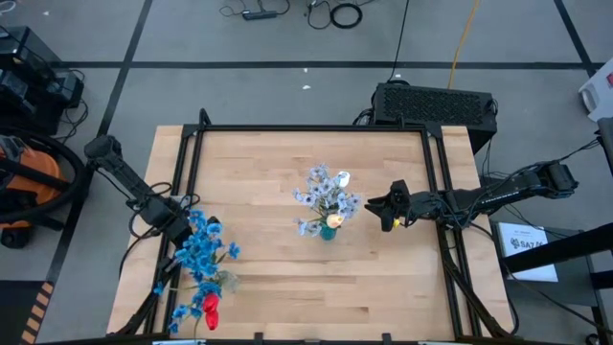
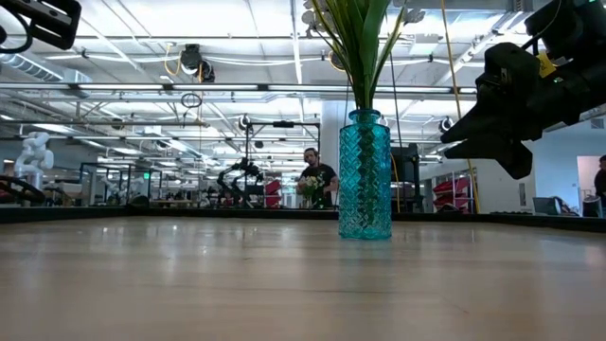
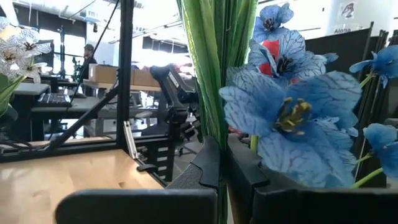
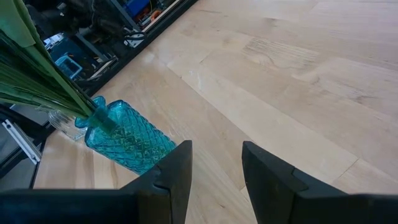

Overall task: Sort flowers into vase by color
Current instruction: Put the blue flowers into the transparent flower vase

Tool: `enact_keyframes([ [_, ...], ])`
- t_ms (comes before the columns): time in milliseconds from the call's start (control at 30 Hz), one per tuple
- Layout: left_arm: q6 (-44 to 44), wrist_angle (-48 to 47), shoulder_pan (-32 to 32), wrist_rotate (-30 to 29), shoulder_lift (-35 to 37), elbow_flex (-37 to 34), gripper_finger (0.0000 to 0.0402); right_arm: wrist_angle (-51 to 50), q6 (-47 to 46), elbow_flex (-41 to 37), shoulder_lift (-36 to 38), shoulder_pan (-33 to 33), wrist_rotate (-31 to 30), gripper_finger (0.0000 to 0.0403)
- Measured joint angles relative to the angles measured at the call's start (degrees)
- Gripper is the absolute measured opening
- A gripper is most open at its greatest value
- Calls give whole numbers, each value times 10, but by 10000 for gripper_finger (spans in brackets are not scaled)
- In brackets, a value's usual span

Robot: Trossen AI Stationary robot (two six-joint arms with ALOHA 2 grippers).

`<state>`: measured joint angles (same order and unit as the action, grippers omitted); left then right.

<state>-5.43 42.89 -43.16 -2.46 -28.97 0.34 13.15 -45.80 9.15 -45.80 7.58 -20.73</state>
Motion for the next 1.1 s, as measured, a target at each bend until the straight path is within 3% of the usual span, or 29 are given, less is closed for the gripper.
enact_keyframes([
  [633,79,-8,-28,5,-71,0,10,0,0,0,0,0,0,132],
  [1100,95,-95,-28,24,-72,0,10,0,0,0,0,0,0,132],
])
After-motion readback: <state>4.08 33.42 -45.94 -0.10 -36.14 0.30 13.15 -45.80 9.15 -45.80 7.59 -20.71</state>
